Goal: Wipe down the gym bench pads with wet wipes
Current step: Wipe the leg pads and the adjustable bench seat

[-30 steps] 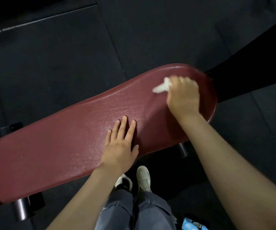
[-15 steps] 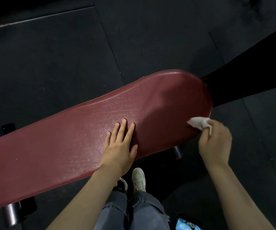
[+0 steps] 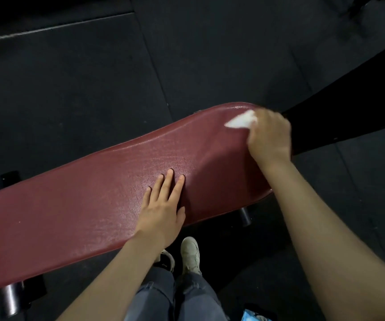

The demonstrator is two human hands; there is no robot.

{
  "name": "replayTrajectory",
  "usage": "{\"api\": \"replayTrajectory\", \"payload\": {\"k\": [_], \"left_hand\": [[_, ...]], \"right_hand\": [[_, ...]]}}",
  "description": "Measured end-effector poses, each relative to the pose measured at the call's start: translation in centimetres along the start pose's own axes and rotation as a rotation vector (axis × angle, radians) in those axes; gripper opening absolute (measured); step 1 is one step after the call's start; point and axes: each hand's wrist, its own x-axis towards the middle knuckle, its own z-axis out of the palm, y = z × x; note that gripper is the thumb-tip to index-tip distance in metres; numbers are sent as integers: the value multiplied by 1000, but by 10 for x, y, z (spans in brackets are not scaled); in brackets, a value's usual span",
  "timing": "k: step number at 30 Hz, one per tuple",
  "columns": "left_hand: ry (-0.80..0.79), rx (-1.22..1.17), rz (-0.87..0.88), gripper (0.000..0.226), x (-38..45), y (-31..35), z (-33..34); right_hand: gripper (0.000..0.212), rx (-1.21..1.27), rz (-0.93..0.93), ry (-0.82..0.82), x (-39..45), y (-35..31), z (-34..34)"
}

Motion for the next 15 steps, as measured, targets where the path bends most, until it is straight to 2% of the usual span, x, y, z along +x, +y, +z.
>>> {"api": "replayTrajectory", "payload": {"k": [5,9,12,15], "left_hand": [[-44,2,-13,74,0,2,-7],[-61,20,-18,74,1,3,-10],[-72,36,6,74,1,-2,-9],[-69,25,13,74,1,-3,-8]], "right_hand": [[22,185,344,23,-118,48,-20],[22,434,540,65,-135,40,-10],[23,483,548,132,-93,42,-11],[24,395,440,62,-38,48,-19]]}}
